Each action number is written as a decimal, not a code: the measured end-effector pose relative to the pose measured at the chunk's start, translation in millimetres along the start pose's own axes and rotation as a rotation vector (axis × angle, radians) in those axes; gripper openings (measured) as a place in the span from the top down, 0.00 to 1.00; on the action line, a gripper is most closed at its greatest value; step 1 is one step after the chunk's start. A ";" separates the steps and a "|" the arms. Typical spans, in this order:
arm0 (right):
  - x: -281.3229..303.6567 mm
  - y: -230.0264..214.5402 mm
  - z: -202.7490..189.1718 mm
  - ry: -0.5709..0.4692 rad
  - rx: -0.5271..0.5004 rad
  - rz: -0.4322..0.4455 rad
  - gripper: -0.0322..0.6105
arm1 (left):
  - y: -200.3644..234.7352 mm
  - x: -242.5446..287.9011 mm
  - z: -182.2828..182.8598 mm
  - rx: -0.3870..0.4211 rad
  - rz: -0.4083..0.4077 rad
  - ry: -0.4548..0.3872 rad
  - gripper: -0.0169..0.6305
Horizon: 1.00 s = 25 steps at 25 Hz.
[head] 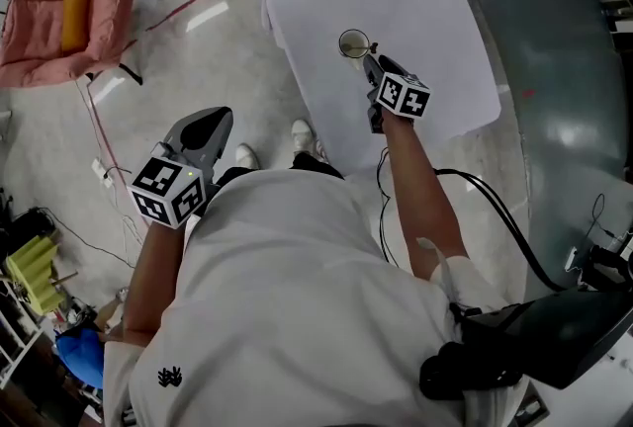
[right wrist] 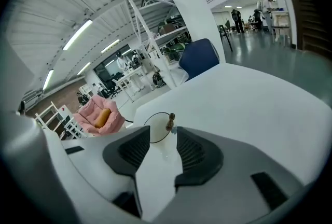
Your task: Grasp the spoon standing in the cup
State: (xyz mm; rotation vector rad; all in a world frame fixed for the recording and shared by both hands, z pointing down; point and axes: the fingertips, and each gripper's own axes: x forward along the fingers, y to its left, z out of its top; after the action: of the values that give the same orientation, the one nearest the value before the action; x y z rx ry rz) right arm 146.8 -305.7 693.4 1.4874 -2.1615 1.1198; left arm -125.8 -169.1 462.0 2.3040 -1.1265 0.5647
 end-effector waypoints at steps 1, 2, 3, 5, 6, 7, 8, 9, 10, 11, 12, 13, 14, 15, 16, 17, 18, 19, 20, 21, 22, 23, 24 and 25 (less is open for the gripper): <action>3.4 -1.9 2.2 -0.001 0.003 -0.004 0.69 | 1.2 0.0 0.0 -0.001 0.005 0.000 0.95; 6.4 -3.6 4.7 -0.002 0.003 -0.012 0.69 | 2.7 -0.3 -0.6 -0.003 0.010 0.001 0.95; 9.6 -4.9 6.7 -0.003 0.006 -0.017 0.69 | 4.7 -0.9 -1.4 -0.005 0.016 0.003 0.95; 16.9 -6.6 7.9 -0.001 0.018 -0.022 0.69 | 8.7 -2.0 -3.4 -0.009 0.025 0.009 0.95; 20.1 -7.5 7.6 0.003 0.022 -0.026 0.69 | 9.9 -2.5 -4.4 -0.011 0.028 0.011 0.95; 22.9 -8.6 7.2 0.007 0.024 -0.031 0.69 | 10.5 -3.1 -5.2 -0.012 0.030 0.013 0.95; 25.3 -9.8 7.1 0.009 0.027 -0.035 0.70 | 10.9 -3.5 -5.6 -0.013 0.032 0.015 0.95; 27.5 -10.9 7.5 0.010 0.031 -0.038 0.70 | 11.5 -3.7 -5.6 -0.013 0.034 0.015 0.95; 29.4 -11.4 8.3 0.009 0.034 -0.039 0.71 | 12.6 -3.8 -5.3 -0.013 0.036 0.015 0.95; 31.2 -11.5 9.3 0.006 0.036 -0.039 0.73 | 14.0 -3.9 -4.8 -0.013 0.038 0.015 0.95; 32.9 -11.4 10.1 0.004 0.037 -0.038 0.75 | 15.6 -3.8 -4.4 -0.014 0.040 0.014 0.95; 34.2 -11.5 10.5 0.001 0.037 -0.038 0.78 | 16.9 -3.8 -4.3 -0.014 0.041 0.014 0.95; 35.2 -11.9 10.6 -0.002 0.034 -0.039 0.81 | 18.0 -3.8 -4.6 -0.014 0.044 0.013 0.95; 36.0 -12.5 10.6 -0.005 0.029 -0.041 0.83 | 18.9 -3.8 -5.3 -0.014 0.046 0.013 0.95; 36.4 -13.0 10.6 -0.006 0.023 -0.044 0.86 | 19.9 -3.7 -5.9 -0.014 0.049 0.014 0.95; 36.7 -13.0 10.8 -0.006 0.016 -0.048 0.87 | 21.1 -3.8 -6.1 -0.015 0.051 0.014 0.95; 36.8 -12.6 11.1 -0.004 0.011 -0.051 0.87 | 22.6 -4.1 -5.8 -0.016 0.053 0.013 0.95; 36.7 -11.8 11.6 -0.003 0.006 -0.053 0.87 | 23.9 -4.7 -4.9 -0.017 0.054 0.012 0.95; 36.3 -10.8 12.3 -0.002 0.000 -0.055 0.87 | 24.9 -5.5 -3.6 -0.017 0.054 0.010 0.95; 35.5 -10.0 12.8 -0.001 -0.008 -0.057 0.87 | 25.4 -6.4 -2.3 -0.016 0.053 0.007 0.95; 34.7 -9.4 12.7 0.000 -0.015 -0.058 0.87 | 25.5 -7.4 -1.4 -0.014 0.052 0.005 0.95; 34.3 -8.8 12.1 0.001 -0.023 -0.055 0.87 | 25.4 -8.2 -0.8 -0.014 0.052 0.002 0.95; 33.7 -8.3 11.8 0.001 -0.028 -0.051 0.87 | 25.5 -8.6 -0.4 -0.013 0.051 0.000 0.95; 32.7 -7.8 12.7 -0.002 -0.034 -0.051 0.87 | 26.2 -8.8 0.0 -0.013 0.050 -0.003 0.95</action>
State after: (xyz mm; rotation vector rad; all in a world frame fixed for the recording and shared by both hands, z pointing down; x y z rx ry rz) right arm 142.2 -337.8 708.7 1.5203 -2.1211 1.0598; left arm -152.0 -177.6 463.8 2.2725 -1.1884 0.5707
